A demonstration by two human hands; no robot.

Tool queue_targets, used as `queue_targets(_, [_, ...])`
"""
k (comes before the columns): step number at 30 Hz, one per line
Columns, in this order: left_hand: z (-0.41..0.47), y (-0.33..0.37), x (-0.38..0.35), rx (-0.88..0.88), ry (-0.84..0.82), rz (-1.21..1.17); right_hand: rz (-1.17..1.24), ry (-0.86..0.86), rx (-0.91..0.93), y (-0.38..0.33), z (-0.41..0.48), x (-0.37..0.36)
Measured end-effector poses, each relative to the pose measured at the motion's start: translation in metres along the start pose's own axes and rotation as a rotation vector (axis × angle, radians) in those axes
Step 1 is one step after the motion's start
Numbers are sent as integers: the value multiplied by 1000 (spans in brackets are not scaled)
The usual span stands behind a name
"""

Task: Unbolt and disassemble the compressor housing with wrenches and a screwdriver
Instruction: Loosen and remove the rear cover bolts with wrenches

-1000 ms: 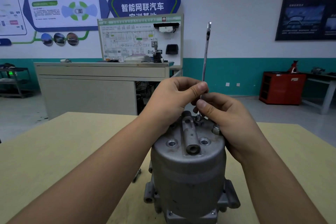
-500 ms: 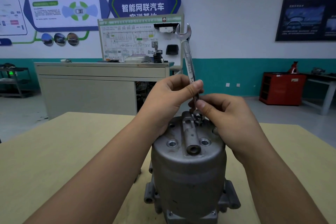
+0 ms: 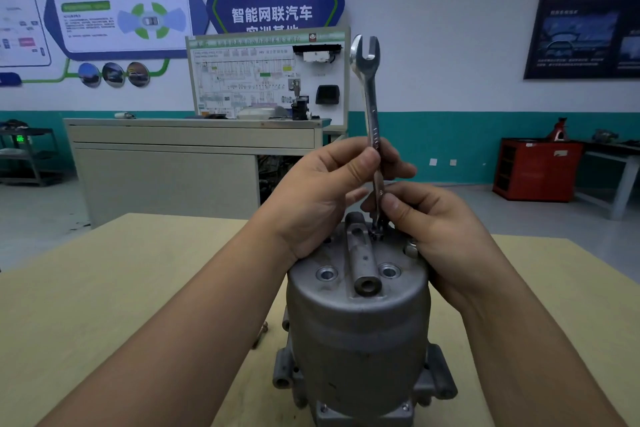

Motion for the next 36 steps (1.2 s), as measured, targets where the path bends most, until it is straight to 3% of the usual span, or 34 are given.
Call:
queue_targets(10, [6,2,9,-80,65,112,-69,-4,55,-8,-3,8])
queue_targets(21, [5,-8,3,-14,12,147,-70,80,103,-11,-2,11])
queue_targets(27, [5,-12,2,28,9,136,-26,118,43,-2,0,15])
queue_targets(36, [6,-14,12,44,73,175,49,-3,-16,4,2,3])
Point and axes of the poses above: each hand's wrist, its own z-axis towards the middle knuckle, its own x-axis out of the back of the hand, y = z × x, the point moved 10 cm from there along z, towards the middle knuckle, and after that the axes turned 11 degrees about -x, right-handed, at the moved point
